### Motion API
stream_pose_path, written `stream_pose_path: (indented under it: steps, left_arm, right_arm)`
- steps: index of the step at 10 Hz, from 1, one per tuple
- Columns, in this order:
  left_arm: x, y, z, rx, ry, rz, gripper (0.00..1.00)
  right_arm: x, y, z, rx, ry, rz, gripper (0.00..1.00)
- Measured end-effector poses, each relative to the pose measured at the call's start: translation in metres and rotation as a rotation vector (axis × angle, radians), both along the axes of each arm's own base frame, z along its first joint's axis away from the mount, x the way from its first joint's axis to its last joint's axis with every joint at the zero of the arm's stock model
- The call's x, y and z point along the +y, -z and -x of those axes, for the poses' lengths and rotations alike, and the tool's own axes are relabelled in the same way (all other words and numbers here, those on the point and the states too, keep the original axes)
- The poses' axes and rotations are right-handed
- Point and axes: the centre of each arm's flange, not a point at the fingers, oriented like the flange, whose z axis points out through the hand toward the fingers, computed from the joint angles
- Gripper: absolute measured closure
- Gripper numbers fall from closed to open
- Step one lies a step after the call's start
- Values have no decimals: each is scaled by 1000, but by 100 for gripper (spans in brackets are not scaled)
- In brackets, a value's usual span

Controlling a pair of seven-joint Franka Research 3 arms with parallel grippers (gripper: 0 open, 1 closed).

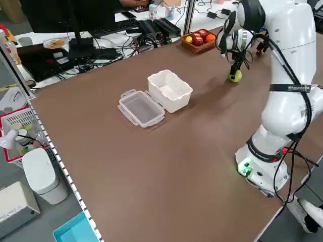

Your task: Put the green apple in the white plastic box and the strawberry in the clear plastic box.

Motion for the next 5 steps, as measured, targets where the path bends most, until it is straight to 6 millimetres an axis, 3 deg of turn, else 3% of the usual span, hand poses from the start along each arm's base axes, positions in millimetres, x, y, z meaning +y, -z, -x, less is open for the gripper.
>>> stream_pose_path:
  steps: [1,2,3,4,5]
  left_arm:
    - [0,0,0,2,-1,-3,11]
    - [2,-1,-2,9,-2,-12,11]
    - [9,-3,-7,24,-10,-39,11]
    - [24,-18,-22,32,-34,-69,11]
    - [45,-52,-41,44,-68,-87,11]
  right_arm:
    - [0,1,0,-1,-1,0,7]
    - [0,2,1,-1,-1,0,17]
    - [0,3,2,1,-1,0,35]
    - [0,4,2,1,-1,0,42]
    - [0,4,2,-1,-2,0,48]
